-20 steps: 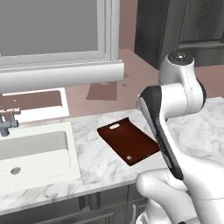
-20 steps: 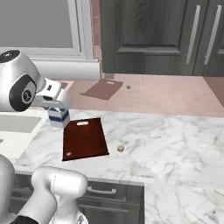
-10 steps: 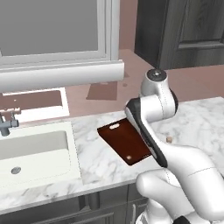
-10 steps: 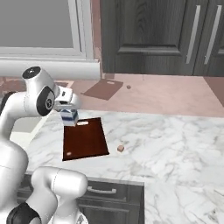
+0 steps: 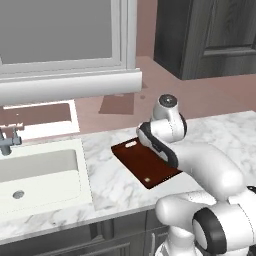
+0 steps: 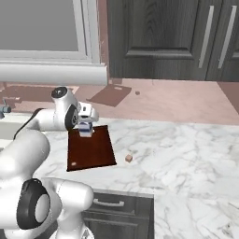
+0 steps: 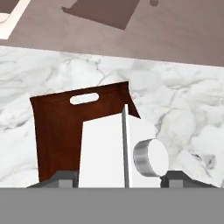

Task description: Take out the milk from the fridge and place it on the tray on the counter. Then take the sugar cube near the tray and place it in the tray.

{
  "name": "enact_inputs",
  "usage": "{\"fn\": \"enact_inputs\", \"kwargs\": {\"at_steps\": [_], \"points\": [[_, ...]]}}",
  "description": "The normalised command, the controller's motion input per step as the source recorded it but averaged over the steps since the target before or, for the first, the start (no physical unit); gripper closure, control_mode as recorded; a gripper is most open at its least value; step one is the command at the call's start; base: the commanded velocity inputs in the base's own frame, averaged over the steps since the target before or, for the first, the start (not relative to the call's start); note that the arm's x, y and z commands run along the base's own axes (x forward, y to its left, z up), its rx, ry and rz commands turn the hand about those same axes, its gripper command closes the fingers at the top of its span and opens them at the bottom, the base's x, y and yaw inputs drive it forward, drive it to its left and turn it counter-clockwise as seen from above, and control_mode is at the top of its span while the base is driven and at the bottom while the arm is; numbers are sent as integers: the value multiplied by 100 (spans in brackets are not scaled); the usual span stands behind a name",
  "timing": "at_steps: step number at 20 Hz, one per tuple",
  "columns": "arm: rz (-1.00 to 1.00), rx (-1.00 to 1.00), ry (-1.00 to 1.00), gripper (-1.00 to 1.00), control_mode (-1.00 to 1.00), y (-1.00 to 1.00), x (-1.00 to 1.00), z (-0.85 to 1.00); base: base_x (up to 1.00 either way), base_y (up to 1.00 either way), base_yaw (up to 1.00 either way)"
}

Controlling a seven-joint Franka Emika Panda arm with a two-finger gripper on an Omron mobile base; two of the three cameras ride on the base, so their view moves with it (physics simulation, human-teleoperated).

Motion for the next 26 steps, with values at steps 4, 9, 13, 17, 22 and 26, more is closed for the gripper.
{"fn": "enact_inputs", "kwargs": {"at_steps": [4,9,13,17,22,26], "points": [[0,0,6,100,-100,2,60,-33,0,0,0],[0,0,8,100,-100,0,33,-23,0,0,0],[0,0,13,100,-100,0,5,-16,0,0,0],[0,0,4,100,-100,0,0,-19,0,0,0],[0,0,-1,100,-100,0,0,-19,0,0,0],[0,0,-1,100,-100,0,0,-17,0,0,0]]}}
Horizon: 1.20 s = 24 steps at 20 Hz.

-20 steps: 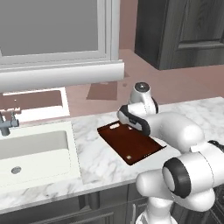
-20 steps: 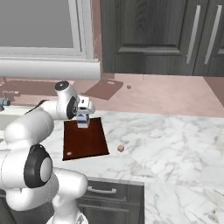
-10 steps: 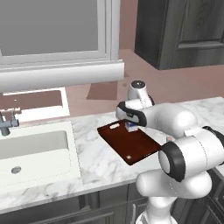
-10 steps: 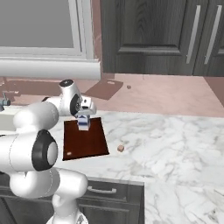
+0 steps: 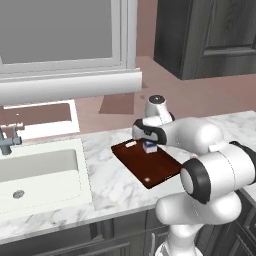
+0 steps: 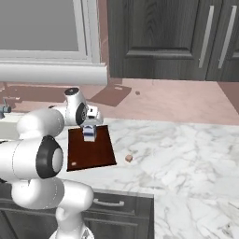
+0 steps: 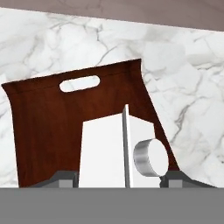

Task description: Take out the milk from the fridge and place it on the tray on the counter. Then take the sugar cube near the tray and place it in the tray.

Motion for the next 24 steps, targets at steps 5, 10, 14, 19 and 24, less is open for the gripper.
{"fn": "enact_inputs", "kwargs": {"at_steps": [5,10,14,19,24], "points": [[0,0,0,100,-100,0,0,-17,0,0,0],[0,0,0,100,-100,0,0,-20,0,0,0],[0,0,0,100,-100,0,0,-19,0,0,0],[0,0,0,100,-100,0,0,-19,0,0,0],[0,0,-1,100,-100,0,0,-19,0,0,0]]}}
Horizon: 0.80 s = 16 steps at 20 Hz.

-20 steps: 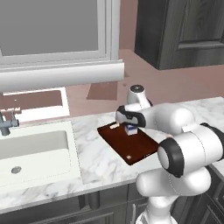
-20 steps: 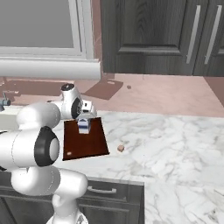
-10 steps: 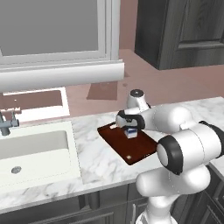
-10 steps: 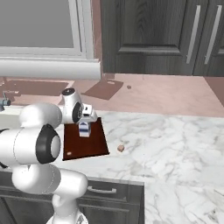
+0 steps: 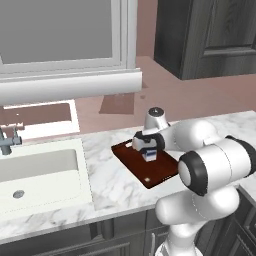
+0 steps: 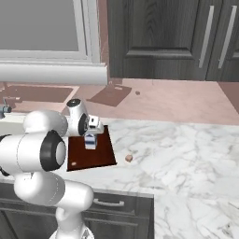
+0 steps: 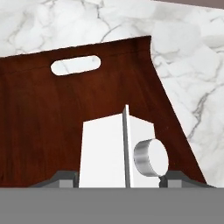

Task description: Take out the milk from the fridge and place it on the tray on the counter. Then take the sugar cube near the tray and place it in the tray.

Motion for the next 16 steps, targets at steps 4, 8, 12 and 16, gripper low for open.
{"fn": "enact_inputs", "kwargs": {"at_steps": [4,8,12,16], "points": [[0,0,-1,100,-100,0,0,-19,0,0,0],[0,0,-1,100,-100,0,0,-20,0,0,0],[0,0,-1,100,-100,0,0,-22,0,0,0],[0,0,0,-100,-100,0,0,-26,0,0,0]]}}
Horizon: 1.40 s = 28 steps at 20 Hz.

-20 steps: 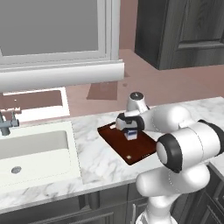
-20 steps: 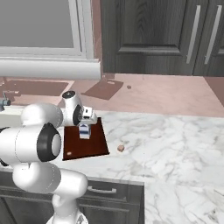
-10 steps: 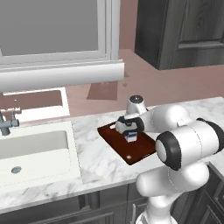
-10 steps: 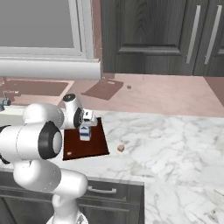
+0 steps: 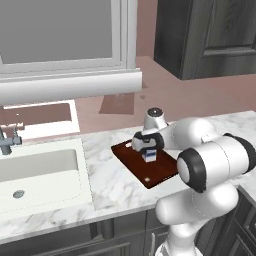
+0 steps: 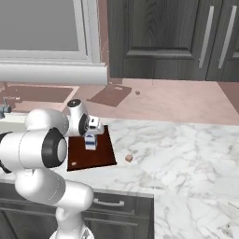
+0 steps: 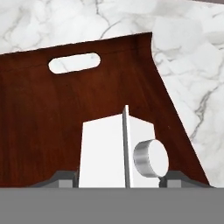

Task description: Take out the milk from the fridge and place it on the tray on the counter. Then take the sugar cube near the tray and place it in the tray.

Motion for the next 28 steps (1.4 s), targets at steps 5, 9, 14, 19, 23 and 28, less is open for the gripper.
{"fn": "enact_inputs", "kwargs": {"at_steps": [5,9,14,19,23,28], "points": [[0,0,0,-100,-100,0,-8,-6,0,0,0],[0,0,0,-100,-100,-1,-10,0,0,0,0],[0,0,0,-100,-100,-1,-5,1,0,0,0],[-1,1,0,-100,-100,-9,0,0,0,0,0],[-2,2,0,-100,-100,-22,0,0,0,0,0],[-2,4,-1,-100,-100,-19,-1,3,0,0,0]]}}
